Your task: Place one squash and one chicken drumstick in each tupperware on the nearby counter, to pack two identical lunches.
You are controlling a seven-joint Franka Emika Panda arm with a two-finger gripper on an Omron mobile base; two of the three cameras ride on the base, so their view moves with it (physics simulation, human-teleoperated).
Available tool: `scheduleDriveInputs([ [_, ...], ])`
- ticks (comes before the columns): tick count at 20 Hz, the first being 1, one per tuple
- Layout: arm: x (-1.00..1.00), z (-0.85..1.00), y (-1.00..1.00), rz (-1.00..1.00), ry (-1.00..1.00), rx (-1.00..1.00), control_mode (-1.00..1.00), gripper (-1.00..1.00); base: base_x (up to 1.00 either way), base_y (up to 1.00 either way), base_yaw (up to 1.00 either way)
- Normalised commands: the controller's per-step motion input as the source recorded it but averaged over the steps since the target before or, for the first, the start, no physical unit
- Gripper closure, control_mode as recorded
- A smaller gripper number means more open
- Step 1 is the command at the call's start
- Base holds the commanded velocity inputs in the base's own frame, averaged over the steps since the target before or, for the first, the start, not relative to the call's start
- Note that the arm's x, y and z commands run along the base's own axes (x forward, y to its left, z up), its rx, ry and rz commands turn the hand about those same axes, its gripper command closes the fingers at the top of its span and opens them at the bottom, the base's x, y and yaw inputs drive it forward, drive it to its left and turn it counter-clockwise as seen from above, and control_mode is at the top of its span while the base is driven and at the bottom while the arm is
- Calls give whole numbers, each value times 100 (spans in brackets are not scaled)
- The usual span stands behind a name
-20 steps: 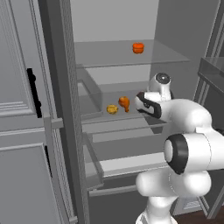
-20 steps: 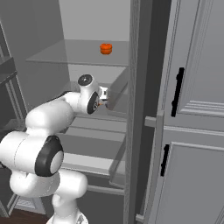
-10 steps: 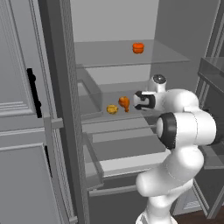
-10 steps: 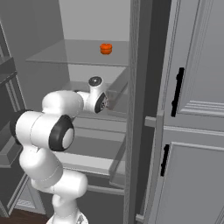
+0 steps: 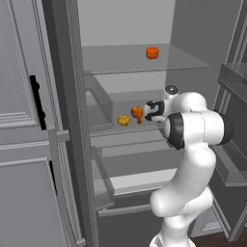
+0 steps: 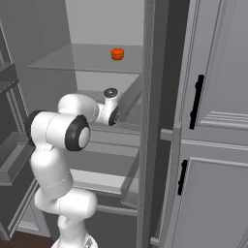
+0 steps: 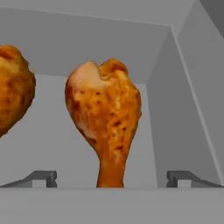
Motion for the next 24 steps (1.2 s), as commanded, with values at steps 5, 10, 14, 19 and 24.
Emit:
scheduleDriveInputs([
  [5, 11, -25, -2, 0, 6, 0, -100, -100, 0, 0, 0],
  [10, 10, -17, 0, 0, 3, 0, -100, -100, 0, 0, 0],
  [14, 11, -20, 0, 0, 5, 1, -100, -100, 0, 0, 0],
  [19, 0, -24, 0, 0, 5, 0, -100, -100, 0, 0, 0],
  [24, 0, -13, 0, 0, 5, 0, -100, 100, 0, 0, 0],
])
